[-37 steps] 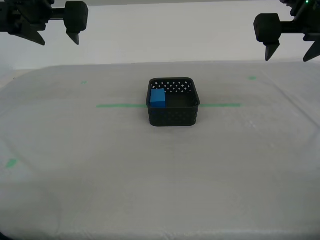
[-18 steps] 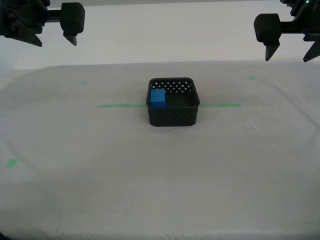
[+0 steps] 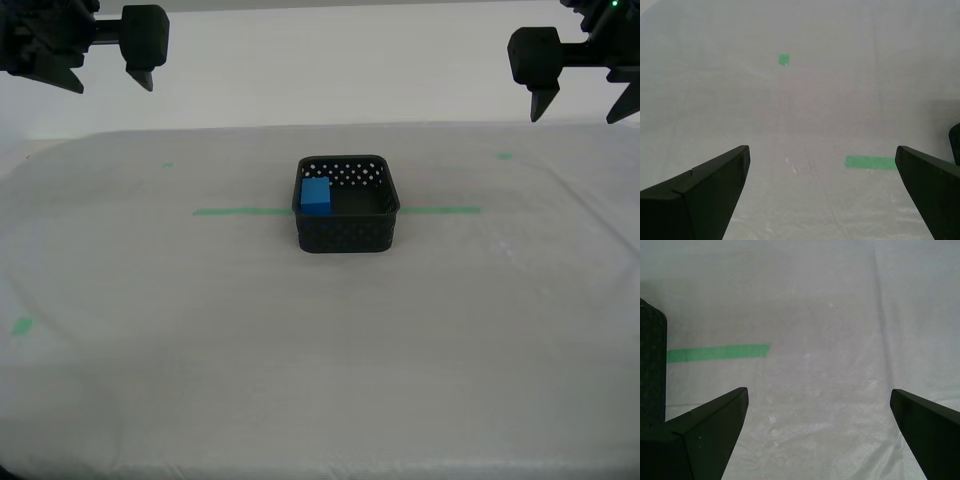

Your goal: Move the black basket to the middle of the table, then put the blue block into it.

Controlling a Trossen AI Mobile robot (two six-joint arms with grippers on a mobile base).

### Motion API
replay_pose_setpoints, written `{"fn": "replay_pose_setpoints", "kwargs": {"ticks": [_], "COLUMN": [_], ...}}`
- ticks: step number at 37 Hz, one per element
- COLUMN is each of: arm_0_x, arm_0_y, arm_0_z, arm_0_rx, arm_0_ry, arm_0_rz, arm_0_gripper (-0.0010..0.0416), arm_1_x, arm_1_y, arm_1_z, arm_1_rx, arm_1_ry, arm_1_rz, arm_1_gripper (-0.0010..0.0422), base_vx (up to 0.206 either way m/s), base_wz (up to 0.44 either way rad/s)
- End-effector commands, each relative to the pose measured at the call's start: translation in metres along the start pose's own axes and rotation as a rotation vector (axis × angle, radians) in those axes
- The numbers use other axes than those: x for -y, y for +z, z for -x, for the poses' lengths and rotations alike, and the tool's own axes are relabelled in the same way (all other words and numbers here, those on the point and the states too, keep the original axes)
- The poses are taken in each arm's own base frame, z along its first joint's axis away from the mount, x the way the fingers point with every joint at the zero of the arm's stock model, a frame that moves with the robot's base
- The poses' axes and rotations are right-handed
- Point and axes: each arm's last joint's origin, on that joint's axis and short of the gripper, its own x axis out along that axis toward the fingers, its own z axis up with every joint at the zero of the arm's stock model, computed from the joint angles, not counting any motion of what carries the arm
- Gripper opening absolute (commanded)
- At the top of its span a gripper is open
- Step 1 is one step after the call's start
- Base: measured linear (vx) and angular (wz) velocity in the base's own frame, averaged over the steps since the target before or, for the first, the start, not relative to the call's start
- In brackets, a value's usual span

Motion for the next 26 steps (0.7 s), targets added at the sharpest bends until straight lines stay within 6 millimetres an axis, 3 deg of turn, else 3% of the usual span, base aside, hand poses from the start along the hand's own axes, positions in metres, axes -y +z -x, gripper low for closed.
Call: {"fn": "replay_pose_setpoints", "kwargs": {"ticks": [1, 26], "arm_0_x": [-0.0002, -0.0002], "arm_0_y": [0.0, 0.0], "arm_0_z": [0.0001, 0.0], "arm_0_rx": [0.001, 0.001], "arm_0_ry": [-0.003, -0.003], "arm_0_rz": [0.0, 0.0], "arm_0_gripper": [0.0399, 0.0399], "arm_1_x": [-0.0001, 0.0], "arm_1_y": [0.0002, 0.0002], "arm_1_z": [0.0001, 0.0001], "arm_1_rx": [0.002, 0.002], "arm_1_ry": [0.004, 0.003], "arm_1_rz": [0.001, 0.0], "arm_1_gripper": [0.04, 0.04], "base_vx": [0.0, 0.0], "base_wz": [0.0, 0.0]}}
